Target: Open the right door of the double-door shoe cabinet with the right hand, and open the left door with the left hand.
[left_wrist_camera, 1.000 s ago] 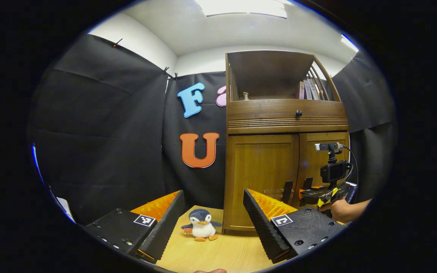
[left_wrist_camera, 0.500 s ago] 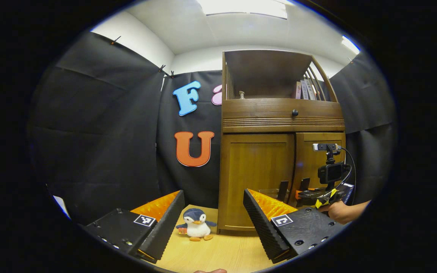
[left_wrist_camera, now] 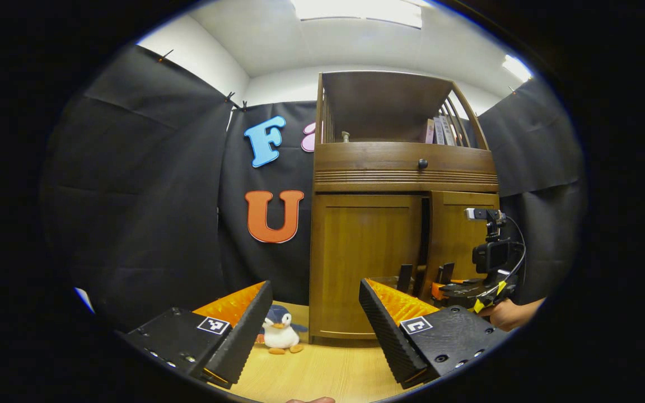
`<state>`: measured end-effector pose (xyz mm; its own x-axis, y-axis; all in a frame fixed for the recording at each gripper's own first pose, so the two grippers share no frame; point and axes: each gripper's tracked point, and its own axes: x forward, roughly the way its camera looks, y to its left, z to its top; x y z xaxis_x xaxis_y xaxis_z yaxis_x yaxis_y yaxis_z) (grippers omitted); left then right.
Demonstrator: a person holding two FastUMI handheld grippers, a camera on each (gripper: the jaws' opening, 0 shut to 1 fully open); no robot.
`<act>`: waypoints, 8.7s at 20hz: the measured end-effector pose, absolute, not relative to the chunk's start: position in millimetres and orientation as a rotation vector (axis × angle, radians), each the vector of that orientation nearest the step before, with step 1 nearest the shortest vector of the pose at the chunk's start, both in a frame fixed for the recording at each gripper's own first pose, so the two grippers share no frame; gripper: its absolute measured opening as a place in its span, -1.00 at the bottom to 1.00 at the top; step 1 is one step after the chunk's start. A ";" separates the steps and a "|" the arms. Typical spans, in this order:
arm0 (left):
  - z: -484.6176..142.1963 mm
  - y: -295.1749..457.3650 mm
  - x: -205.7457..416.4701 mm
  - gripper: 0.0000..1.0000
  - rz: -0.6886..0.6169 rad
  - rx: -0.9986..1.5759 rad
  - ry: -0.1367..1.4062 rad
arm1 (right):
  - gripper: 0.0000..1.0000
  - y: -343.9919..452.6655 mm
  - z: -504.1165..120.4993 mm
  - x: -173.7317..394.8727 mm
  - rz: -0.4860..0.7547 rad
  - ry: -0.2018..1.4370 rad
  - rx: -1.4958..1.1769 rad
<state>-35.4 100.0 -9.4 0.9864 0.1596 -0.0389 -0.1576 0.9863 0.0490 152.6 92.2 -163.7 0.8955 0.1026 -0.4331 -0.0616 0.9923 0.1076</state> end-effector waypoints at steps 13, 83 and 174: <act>-19.2 57.7 -40.8 0.89 0.086 0.021 0.056 | -0.36 64.0 -153.1 83.9 0.131 0.445 0.094; -151.7 -68.3 212.7 -0.30 -0.127 0.055 0.281 | -0.65 -219.7 -96.6 -78.9 -0.333 0.367 0.119; 10.1 3.4 -34.7 1.00 -0.038 -0.041 0.071 | 0.74 -27.6 0.6 -34.2 0.036 0.180 0.052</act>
